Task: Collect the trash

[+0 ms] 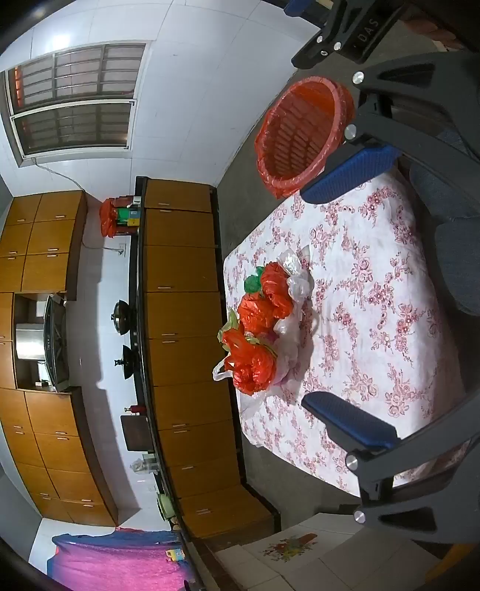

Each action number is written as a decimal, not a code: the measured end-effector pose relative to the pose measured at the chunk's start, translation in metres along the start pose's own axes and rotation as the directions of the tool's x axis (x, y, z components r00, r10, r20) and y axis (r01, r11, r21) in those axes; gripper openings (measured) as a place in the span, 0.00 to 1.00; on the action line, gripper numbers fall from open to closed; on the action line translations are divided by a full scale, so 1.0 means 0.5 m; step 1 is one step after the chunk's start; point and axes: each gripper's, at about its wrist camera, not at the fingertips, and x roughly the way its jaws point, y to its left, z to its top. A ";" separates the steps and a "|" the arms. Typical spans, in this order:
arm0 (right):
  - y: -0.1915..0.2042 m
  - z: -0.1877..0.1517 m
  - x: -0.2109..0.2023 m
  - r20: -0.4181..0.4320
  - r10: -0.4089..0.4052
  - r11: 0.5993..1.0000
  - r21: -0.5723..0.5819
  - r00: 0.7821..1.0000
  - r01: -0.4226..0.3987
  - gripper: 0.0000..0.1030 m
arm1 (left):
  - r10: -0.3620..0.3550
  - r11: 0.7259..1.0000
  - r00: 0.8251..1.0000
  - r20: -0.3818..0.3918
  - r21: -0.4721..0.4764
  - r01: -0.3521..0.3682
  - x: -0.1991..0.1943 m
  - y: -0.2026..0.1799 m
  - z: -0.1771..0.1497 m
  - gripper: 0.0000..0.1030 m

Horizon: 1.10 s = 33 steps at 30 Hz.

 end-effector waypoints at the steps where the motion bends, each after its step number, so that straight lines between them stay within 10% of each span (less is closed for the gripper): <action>1: 0.000 0.000 0.000 0.001 0.000 1.000 0.000 1.000 0.000 0.98 | -0.001 1.000 1.000 -0.002 0.000 0.001 0.000 0.000 0.000 0.96; 33: 0.002 -0.002 0.006 -0.005 0.001 1.000 0.000 1.000 -0.001 0.98 | -0.002 1.000 1.000 -0.008 -0.001 0.002 0.001 0.000 0.000 0.96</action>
